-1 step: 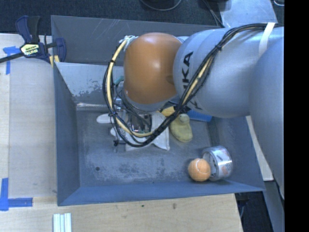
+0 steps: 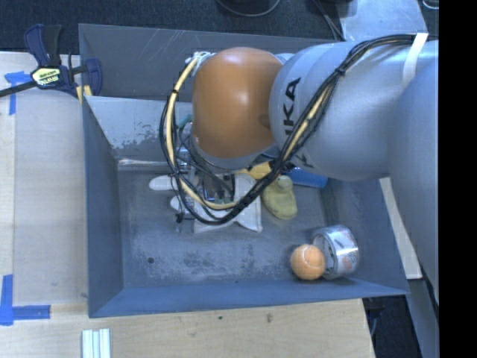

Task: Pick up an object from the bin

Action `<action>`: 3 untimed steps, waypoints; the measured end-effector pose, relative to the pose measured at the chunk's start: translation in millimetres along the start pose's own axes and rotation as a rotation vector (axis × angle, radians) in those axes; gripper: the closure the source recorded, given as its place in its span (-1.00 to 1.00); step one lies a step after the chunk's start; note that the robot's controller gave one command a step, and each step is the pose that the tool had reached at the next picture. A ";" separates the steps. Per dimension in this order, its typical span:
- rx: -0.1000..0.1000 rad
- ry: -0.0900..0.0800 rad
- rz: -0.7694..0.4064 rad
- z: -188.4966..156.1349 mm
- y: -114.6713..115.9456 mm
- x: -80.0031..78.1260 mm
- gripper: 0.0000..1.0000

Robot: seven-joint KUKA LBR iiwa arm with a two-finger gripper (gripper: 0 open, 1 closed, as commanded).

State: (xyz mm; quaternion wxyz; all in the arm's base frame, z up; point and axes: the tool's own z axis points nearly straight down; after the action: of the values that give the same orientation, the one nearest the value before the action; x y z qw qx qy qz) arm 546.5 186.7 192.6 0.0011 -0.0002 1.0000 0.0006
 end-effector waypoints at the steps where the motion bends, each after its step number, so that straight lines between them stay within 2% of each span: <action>1: -0.003 -0.003 0.068 13.6 -16.0 -16.9 -1.00; 2: 0.002 0.000 0.097 34.7 -36.5 -22.9 -1.00; 3: -0.001 -0.003 -0.013 56.8 -44.4 -21.1 -1.00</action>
Offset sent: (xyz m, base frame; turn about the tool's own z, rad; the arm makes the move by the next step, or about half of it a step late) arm 0.0183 -0.0439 -0.0487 -0.0200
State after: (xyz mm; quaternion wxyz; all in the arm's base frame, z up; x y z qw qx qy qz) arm 567.7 142.3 135.8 0.0024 -0.0069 1.0000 0.0008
